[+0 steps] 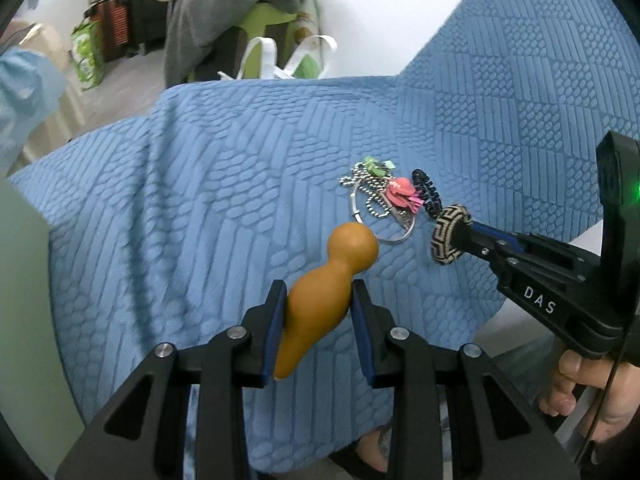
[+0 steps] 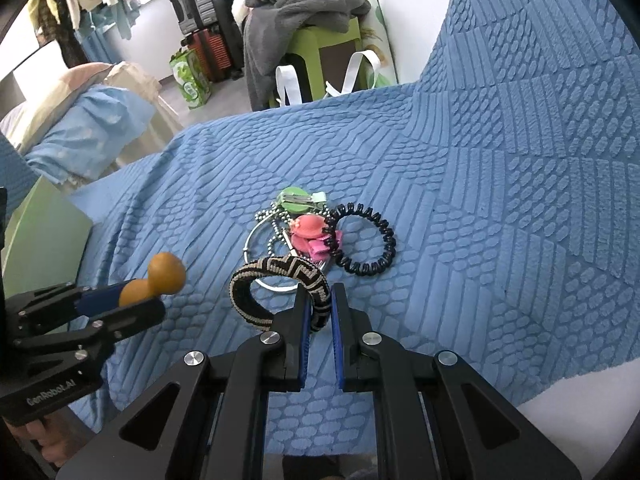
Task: Organize jewelry
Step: 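Lift the gourd pendant and woven bangle and carry both over the green box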
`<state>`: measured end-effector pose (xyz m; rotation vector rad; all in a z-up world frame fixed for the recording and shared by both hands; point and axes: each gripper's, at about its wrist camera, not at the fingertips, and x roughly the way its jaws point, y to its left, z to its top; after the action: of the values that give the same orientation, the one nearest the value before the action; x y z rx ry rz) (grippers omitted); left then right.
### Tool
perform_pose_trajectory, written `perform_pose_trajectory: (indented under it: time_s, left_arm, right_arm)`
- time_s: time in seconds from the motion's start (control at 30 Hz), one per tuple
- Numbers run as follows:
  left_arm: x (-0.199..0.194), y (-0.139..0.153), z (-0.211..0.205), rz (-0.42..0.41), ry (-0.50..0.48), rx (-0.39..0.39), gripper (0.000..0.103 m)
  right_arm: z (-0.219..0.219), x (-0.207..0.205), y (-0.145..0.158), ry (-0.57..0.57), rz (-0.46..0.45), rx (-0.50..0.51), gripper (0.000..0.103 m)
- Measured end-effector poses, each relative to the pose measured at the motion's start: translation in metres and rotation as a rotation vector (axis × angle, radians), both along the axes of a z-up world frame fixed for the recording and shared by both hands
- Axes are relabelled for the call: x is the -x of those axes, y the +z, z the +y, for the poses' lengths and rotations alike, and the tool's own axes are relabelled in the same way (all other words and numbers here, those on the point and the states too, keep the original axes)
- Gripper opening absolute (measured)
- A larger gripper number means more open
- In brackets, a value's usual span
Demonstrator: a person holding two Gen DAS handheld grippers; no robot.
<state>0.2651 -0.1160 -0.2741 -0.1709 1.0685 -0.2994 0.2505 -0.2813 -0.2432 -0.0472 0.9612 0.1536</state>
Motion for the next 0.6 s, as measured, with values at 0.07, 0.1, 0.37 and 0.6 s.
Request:
perform_pose_trajectory:
  time_s: [0.07, 0.1, 0.37, 0.6]
  left_arm:
    - [0.006, 0.002, 0.006, -0.002, 0.031, 0.004, 0.033]
    - [0.009, 0.005, 0.011, -0.004, 0.047, 0.017, 0.033]
    - [0.030, 0.026, 0.031, -0.050, 0.087, 0.069, 0.033]
    - [0.042, 0.045, 0.049, -0.069, 0.098, 0.092, 0.033]
  right_arm:
    - [0.000, 0.003, 0.002, 0.001, -0.002, -0.001, 0.007]
    - [0.001, 0.005, 0.004, 0.002, -0.006, -0.001, 0.007]
    - [0.030, 0.023, 0.018, 0.058, -0.032, 0.027, 0.007]
    - [0.057, 0.041, 0.022, 0.072, -0.045, 0.033, 0.007]
